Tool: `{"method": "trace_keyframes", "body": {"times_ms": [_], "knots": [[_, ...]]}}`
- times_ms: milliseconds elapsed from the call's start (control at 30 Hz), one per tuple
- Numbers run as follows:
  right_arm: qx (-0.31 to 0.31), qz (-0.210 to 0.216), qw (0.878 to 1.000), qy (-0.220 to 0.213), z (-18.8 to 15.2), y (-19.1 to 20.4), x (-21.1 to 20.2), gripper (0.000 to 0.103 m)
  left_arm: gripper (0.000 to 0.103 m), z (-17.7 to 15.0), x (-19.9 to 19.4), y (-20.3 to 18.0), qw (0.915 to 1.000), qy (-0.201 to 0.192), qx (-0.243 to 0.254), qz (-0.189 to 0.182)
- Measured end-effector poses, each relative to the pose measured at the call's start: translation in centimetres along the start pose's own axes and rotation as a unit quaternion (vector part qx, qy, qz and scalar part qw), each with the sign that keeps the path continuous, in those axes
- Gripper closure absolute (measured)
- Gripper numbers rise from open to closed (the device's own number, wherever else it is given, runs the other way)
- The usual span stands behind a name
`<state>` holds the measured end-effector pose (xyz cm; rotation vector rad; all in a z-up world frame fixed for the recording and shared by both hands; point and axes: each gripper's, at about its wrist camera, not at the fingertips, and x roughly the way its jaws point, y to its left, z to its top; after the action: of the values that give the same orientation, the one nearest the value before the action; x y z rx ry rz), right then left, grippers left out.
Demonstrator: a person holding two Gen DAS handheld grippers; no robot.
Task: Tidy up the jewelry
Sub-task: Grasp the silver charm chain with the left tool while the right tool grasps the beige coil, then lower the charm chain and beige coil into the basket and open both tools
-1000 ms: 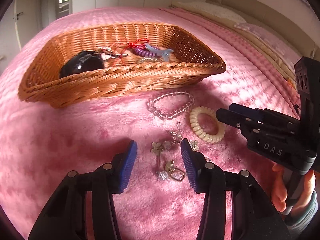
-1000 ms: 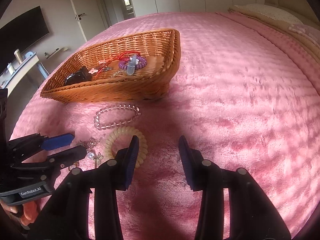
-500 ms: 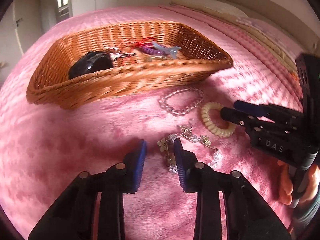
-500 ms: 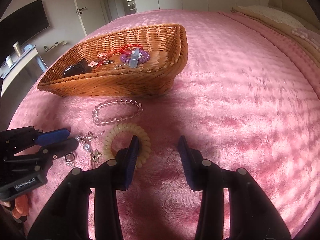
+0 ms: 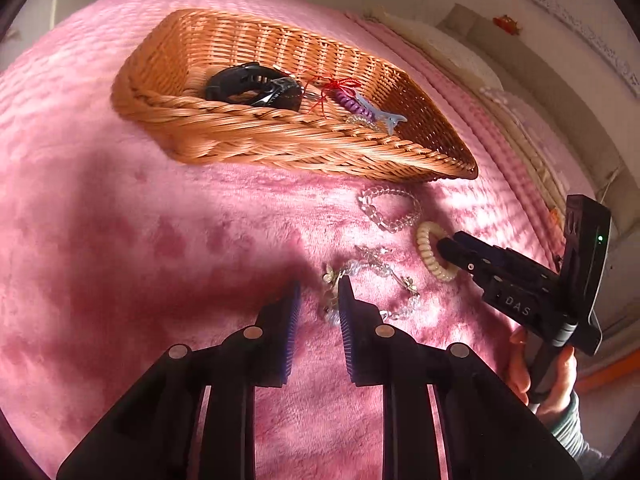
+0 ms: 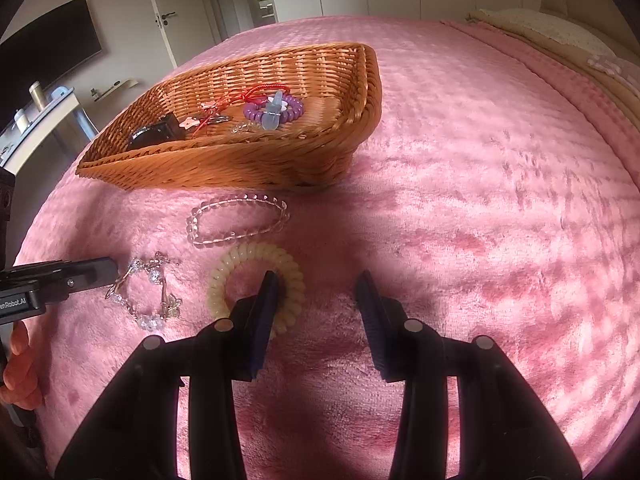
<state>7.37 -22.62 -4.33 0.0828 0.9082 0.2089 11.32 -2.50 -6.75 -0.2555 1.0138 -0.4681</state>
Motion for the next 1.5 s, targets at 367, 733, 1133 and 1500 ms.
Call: {"method": "trace_keyframes", "body": {"times_ms": [367, 733, 1133, 1500], "knots": [[-0.001, -0.001, 1.0, -0.002, -0.1, 0.1, 0.0, 0.065, 0.072, 0.6, 2.6, -4.5, 0.9917, 0.012, 0.118, 0.05], [-0.055, -0.031, 0.998, 0.007, 0.4, 2.4, 0.8, 0.089, 0.091, 0.8, 4.0, -6.6, 0.9741, -0.002, 0.193, 0.117], [-0.063, -0.012, 0.998, -0.022, -0.7, 3.1, -1.9, 0.094, 0.096, 0.4, -1.9, -5.4, 0.9901, -0.065, 0.124, -0.003], [-0.056, 0.014, 0.996, -0.065, -0.3, 4.6, -7.9, 0.094, 0.096, -0.4, -8.5, -7.8, 0.983, -0.118, 0.13, -0.056]]}}
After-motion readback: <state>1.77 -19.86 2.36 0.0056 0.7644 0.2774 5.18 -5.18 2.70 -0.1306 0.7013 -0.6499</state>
